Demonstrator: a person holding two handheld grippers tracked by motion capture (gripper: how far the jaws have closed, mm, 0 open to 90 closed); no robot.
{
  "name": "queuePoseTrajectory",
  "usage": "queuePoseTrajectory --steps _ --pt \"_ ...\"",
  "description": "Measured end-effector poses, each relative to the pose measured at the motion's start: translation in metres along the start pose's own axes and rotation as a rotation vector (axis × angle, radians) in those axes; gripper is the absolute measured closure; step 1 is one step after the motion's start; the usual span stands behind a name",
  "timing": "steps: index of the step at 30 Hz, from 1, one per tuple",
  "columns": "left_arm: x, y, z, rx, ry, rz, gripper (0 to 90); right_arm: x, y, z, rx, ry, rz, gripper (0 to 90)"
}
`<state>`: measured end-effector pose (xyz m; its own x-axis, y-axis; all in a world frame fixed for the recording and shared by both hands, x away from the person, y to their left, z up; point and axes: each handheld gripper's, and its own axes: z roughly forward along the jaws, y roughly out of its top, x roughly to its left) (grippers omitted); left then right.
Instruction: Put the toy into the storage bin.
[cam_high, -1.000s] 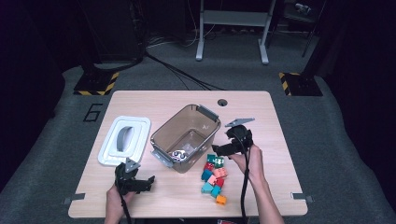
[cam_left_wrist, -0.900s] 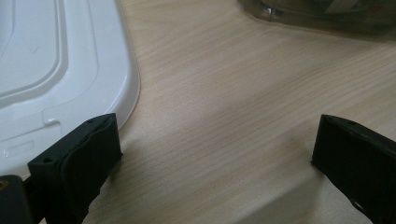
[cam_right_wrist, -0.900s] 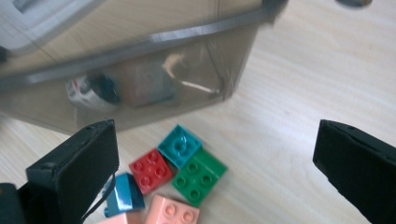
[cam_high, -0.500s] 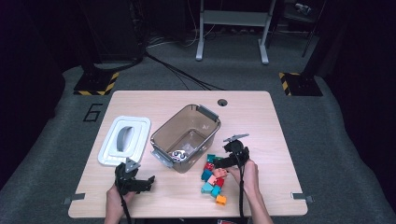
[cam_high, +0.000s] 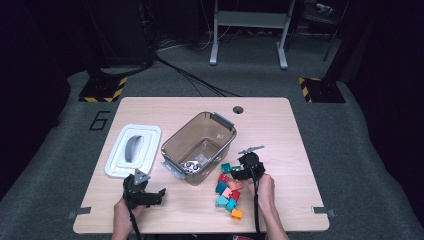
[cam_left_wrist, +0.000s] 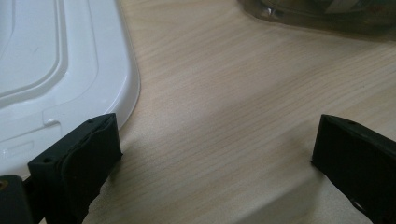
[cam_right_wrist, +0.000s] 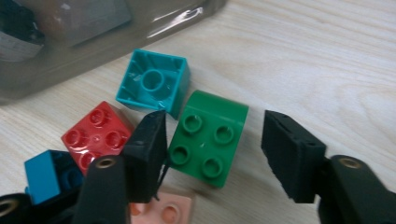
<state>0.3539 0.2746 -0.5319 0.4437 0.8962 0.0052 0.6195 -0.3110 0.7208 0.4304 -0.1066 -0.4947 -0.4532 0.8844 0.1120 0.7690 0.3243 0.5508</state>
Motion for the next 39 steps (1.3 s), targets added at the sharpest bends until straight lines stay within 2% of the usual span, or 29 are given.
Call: queuePoseTrajectory --steps 3,9,12,19,27,38,39 --pt "0.0 0.0 0.0 0.0 0.0 0.0 1.0 -0.003 -0.001 -0.001 0.007 -0.001 -0.006 50.2" --pt "0.0 0.0 0.0 0.0 0.001 0.0 1.0 -0.004 0.001 0.003 0.014 -0.011 -0.014 50.3" --pt "0.0 0.0 0.0 0.002 -0.002 -0.001 1.0 -0.005 0.001 0.006 0.02 -0.013 -0.017 56.8" --pt "0.0 0.0 0.0 -0.001 -0.001 0.001 1.0 -0.006 0.001 0.001 0.001 -0.025 -0.021 58.8" --pt "0.0 0.0 0.0 -0.004 0.002 0.0 1.0 -0.011 0.004 -0.018 -0.065 -0.009 -0.001 58.9" --pt "0.0 0.0 0.0 -0.002 0.001 0.002 1.0 -0.015 0.016 -0.041 -0.107 -0.005 0.001 58.9" --pt "0.0 0.0 0.0 -0.003 0.002 0.001 1.0 -0.016 0.018 -0.044 -0.12 -0.009 -0.012 58.9"
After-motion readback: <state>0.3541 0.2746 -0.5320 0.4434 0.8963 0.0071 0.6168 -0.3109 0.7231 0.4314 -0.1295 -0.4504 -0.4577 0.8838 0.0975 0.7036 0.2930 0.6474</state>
